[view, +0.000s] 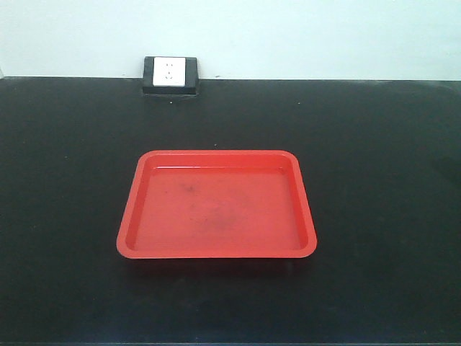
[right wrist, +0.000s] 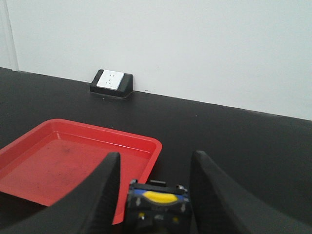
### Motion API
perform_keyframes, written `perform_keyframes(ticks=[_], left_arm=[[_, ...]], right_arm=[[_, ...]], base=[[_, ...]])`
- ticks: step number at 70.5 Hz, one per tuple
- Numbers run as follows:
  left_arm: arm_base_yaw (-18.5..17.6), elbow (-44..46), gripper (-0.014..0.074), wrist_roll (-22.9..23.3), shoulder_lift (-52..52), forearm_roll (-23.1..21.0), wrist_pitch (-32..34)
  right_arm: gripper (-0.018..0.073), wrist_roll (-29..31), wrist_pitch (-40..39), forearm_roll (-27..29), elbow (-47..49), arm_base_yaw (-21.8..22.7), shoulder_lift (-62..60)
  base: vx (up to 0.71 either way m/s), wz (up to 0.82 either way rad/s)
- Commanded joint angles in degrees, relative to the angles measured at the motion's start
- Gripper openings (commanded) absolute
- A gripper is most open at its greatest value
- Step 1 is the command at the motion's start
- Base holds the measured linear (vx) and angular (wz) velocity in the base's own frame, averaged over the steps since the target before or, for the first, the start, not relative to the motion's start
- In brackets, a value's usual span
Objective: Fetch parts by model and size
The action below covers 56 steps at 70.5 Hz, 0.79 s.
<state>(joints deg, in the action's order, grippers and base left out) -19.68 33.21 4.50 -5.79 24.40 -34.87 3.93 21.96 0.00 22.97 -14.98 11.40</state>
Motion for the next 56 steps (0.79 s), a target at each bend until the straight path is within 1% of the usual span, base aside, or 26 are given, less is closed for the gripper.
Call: perform_keyframes(ticks=[1, 56], left_arm=[[-0.13, 1.41, -0.0006, 0.12, -1.06, 0.64, 4.37], [-0.13, 1.41, -0.0006, 0.12, -1.06, 0.64, 4.37]], right_arm=[[-0.0005, 0.45, -4.61, 0.00, 1.61, 0.21, 0.69], [-0.0005, 0.45, -4.61, 0.00, 1.61, 0.21, 0.74]], base=[[0.05, -0.02], [0.02, 0.00]])
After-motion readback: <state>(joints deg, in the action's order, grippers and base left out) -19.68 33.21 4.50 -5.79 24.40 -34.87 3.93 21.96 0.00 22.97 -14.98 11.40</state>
